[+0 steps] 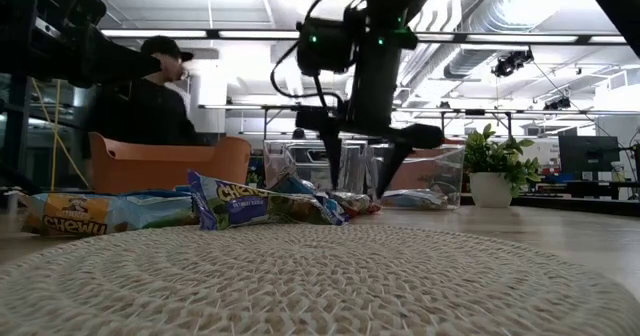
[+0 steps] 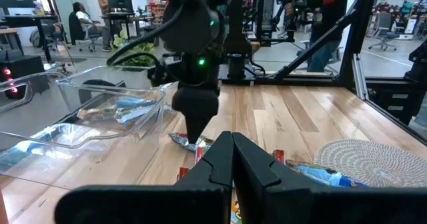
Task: Pick and place Granola Bars by type
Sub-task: Put the red granola bar into the left transparent bin
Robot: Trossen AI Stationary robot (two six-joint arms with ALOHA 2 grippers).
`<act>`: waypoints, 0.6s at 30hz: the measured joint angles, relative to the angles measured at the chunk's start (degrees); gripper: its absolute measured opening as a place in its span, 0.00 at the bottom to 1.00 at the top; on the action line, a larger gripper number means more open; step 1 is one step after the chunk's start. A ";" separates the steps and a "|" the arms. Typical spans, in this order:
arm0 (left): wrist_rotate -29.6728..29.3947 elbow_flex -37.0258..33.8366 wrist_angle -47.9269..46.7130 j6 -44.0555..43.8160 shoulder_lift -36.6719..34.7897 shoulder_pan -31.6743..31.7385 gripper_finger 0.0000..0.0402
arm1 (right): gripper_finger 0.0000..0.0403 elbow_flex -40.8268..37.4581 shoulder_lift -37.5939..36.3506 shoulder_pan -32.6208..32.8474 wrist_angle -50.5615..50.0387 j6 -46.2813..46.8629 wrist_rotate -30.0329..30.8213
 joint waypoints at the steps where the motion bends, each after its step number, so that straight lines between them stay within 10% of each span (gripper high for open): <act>1: 0.00 -0.01 0.01 0.00 0.00 0.00 0.00 | 0.67 -0.29 0.00 -0.23 0.02 0.00 -0.16; 18: -0.01 -0.02 0.02 0.00 -0.02 -0.01 0.00 | 0.67 -0.46 3.14 -0.80 3.60 -0.31 -0.92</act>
